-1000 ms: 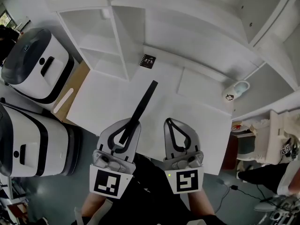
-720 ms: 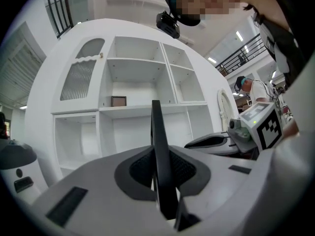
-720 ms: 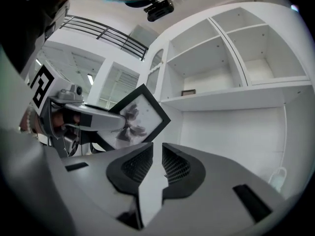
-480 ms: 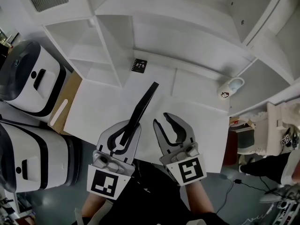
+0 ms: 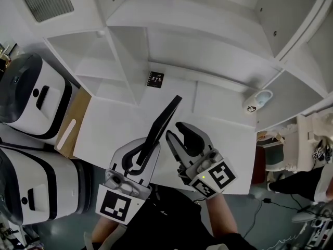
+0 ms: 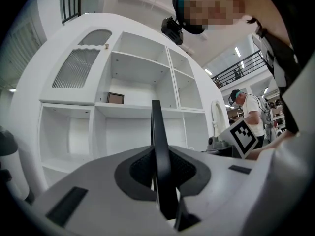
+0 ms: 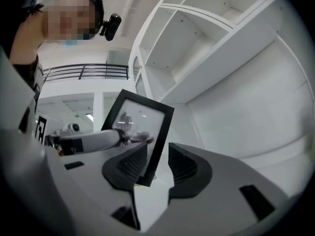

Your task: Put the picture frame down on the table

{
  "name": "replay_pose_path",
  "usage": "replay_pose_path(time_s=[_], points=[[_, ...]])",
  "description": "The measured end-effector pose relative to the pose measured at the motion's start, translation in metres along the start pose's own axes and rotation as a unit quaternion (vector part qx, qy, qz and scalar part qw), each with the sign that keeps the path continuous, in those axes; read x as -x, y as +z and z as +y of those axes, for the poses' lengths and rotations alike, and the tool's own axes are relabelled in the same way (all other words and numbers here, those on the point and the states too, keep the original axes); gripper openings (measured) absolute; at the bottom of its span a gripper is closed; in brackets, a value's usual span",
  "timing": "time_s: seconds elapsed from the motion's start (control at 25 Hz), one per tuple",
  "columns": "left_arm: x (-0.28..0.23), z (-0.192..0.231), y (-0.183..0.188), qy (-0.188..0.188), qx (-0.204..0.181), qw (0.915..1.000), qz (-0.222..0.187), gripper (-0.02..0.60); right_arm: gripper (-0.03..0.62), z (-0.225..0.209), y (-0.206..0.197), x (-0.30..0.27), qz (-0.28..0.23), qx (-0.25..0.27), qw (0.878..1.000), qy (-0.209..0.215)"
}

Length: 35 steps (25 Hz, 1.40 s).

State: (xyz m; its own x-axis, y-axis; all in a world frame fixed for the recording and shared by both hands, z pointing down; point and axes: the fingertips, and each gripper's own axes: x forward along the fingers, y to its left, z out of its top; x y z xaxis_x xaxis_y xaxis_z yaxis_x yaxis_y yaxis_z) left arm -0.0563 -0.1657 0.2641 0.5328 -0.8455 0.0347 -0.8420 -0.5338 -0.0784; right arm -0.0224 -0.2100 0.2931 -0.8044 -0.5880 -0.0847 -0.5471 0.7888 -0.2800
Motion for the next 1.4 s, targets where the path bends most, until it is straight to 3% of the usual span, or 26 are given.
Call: replay_pose_path(time_s=[0.64,0.88,1.12,1.4], points=[[-0.012,0.030,-0.014,-0.054,0.086,0.9948,-0.006,0.043,0.118,-0.017,-0.018,-0.032,0.012,-0.063,0.998,0.009],[-0.015,0.041,-0.011,-0.082,0.106,0.9906,-0.031,0.043,0.097,-0.020,-0.021,-0.035,-0.001,-0.110,0.994,0.019],[-0.018,0.048,-0.020,-0.090,0.125,0.9877,-0.026,0.044,0.071,-0.025,-0.025,-0.038,0.003,-0.112,0.994,-0.010],[-0.025,0.061,-0.034,-0.062,0.124,0.9903,-0.006,0.043,0.067,-0.033,-0.031,-0.042,0.029,-0.117,0.991,-0.057]])
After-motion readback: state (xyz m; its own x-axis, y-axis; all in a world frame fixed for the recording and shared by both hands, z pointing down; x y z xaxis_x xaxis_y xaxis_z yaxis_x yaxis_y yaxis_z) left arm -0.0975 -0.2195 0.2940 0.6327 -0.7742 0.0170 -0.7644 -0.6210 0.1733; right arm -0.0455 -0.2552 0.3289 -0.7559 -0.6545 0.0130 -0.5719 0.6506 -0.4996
